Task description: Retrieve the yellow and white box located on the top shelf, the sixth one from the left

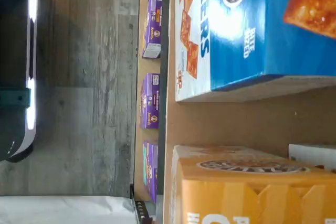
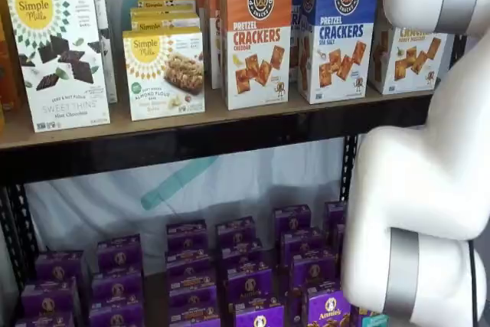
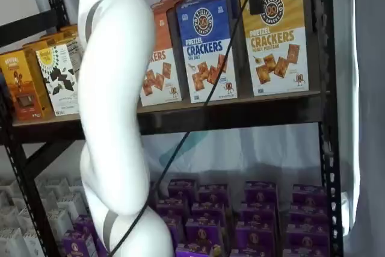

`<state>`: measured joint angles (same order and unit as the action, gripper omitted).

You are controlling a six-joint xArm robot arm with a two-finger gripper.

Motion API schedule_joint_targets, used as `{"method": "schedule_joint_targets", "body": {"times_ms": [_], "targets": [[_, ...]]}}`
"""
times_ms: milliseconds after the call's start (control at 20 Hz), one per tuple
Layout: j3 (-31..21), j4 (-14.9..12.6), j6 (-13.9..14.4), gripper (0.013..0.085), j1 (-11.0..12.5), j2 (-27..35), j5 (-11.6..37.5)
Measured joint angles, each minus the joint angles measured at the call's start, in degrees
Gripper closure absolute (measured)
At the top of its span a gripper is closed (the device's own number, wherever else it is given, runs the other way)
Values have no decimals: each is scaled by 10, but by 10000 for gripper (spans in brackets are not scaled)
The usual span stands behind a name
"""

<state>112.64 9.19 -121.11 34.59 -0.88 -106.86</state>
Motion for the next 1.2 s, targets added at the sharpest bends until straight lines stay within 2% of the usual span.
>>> {"method": "schedule_joint_targets", "body": {"times_ms": [50,200,550,650,1000,1050,1200], "targets": [[1,0,0,210,0,0,0],[3,1,-1,290,1,0,0],[4,0,-2,290,2,0,0],[5,0,-2,370,3,1,-1],[17,5,-3,370,7,7,-10],[18,6,-4,410,7,8,-11],[18,6,-4,410,8,7,-11]]}}
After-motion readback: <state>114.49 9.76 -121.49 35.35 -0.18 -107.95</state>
